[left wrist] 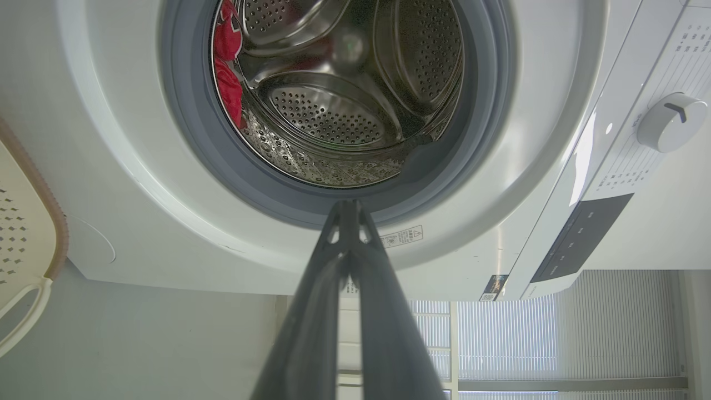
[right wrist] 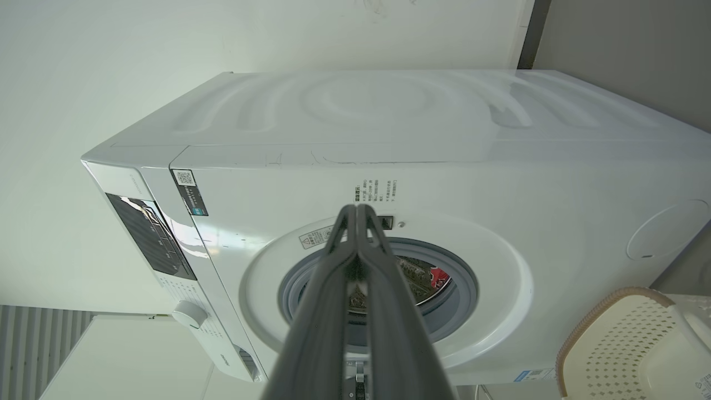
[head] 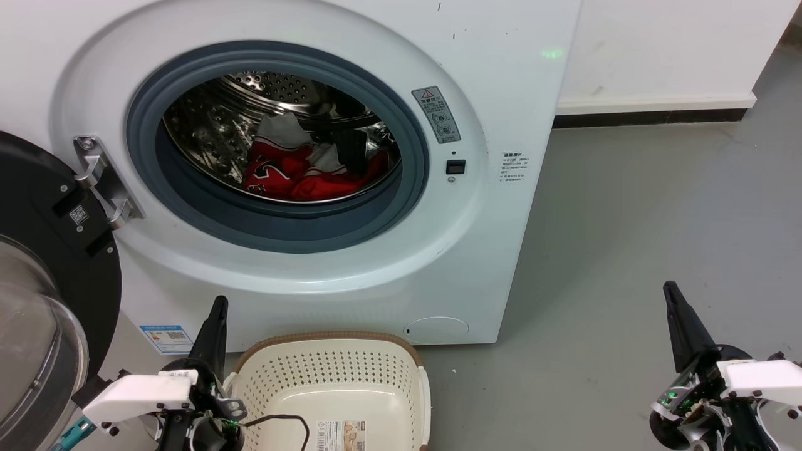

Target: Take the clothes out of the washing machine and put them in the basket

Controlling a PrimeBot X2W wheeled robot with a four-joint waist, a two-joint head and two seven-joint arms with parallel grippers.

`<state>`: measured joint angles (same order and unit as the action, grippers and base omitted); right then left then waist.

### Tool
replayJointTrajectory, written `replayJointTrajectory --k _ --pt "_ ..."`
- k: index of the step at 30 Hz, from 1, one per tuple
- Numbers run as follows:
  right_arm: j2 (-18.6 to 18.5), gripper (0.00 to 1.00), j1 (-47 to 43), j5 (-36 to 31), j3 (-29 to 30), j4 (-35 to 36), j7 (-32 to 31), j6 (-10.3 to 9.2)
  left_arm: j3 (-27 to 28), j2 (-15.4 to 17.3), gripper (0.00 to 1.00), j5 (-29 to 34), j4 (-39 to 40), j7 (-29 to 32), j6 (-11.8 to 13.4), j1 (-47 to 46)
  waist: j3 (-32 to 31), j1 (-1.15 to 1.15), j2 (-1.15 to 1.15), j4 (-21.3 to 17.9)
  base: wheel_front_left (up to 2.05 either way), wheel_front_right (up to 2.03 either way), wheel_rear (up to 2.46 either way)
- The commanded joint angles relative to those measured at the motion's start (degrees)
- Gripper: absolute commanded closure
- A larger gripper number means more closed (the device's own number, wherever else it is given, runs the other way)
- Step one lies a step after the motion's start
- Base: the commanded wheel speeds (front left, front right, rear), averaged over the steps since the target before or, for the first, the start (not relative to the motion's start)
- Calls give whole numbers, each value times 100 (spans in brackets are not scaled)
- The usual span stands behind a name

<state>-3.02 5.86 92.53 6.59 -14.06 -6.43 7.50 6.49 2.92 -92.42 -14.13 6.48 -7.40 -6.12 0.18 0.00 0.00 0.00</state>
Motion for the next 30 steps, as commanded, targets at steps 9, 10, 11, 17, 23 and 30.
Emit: replayJointTrajectory --k 9,10,11,17,23,30 --pt "21 100 79 -29 2 -10 -17 -2 16 -11 100 0 6 20 -24 -32 0 0 0 0 0 0 0" --pt "21 100 79 -29 2 -10 -16 -2 16 -11 100 0 6 20 -24 -32 0 0 0 0 0 0 0" --pt "21 100 79 -29 2 -10 -16 -2 16 -11 100 0 6 20 -24 -32 0 0 0 0 0 0 0" --pt "21 100 79 -29 1 -10 -16 -2 16 -11 100 0 6 20 -24 -32 0 0 0 0 0 0 0" --pt "21 100 79 -28 1 -10 -15 -2 16 -11 100 0 6 20 -24 -32 0 0 0 0 0 0 0" --pt "3 0 -55 -14 -73 -20 63 0 -70 -3 0 3 -55 -46 5 36 1 0 0 0 0 0 0"
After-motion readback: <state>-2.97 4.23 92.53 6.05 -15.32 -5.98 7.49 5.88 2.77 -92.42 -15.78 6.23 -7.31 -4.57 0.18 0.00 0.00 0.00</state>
